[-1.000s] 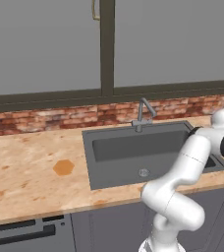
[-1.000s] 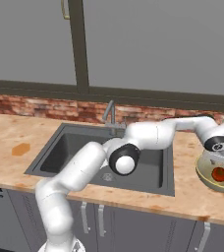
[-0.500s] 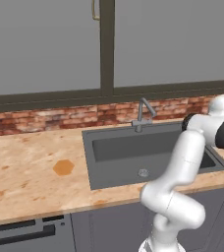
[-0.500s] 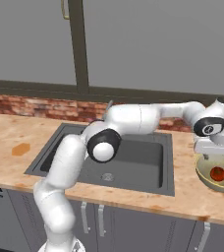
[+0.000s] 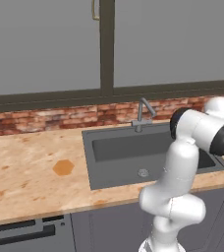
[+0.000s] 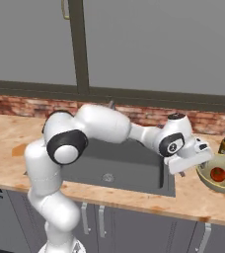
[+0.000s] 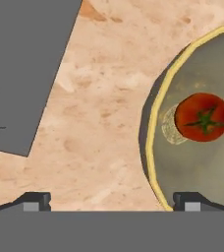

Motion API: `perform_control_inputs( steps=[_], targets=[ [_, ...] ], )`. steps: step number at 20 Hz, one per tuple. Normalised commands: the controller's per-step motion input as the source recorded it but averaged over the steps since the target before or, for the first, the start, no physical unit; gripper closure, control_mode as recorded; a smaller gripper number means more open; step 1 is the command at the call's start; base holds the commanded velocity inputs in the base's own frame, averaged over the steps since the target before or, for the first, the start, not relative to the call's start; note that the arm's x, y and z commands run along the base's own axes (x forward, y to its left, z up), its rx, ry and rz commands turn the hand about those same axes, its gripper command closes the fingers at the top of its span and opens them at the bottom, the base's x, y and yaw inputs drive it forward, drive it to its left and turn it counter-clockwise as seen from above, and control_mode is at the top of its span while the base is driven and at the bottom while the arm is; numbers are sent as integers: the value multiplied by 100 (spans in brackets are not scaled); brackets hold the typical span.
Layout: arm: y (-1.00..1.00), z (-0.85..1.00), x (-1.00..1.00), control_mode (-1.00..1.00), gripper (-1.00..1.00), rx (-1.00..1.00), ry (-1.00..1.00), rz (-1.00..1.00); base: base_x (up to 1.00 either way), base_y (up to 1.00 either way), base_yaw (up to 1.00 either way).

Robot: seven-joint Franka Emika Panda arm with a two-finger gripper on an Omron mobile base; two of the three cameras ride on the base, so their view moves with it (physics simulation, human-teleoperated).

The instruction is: Pick the tomato from the sink and place it in the bowl. Then pick the bowl and place it in the microwave. Then close the microwave door and press the start button.

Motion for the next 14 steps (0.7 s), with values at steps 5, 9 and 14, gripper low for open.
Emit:
perform_control_inputs(
  steps=[5, 9, 14],
  targets=[
    [-8, -23, 32, -100, -100, -17, 15, 12, 0, 0, 0],
    [-26, 0, 41, -100, -100, -13, 2, 8, 0, 0, 0],
    [-26, 0, 23, -100, -100, -8, 0, 8, 0, 0, 0]
  ],
)
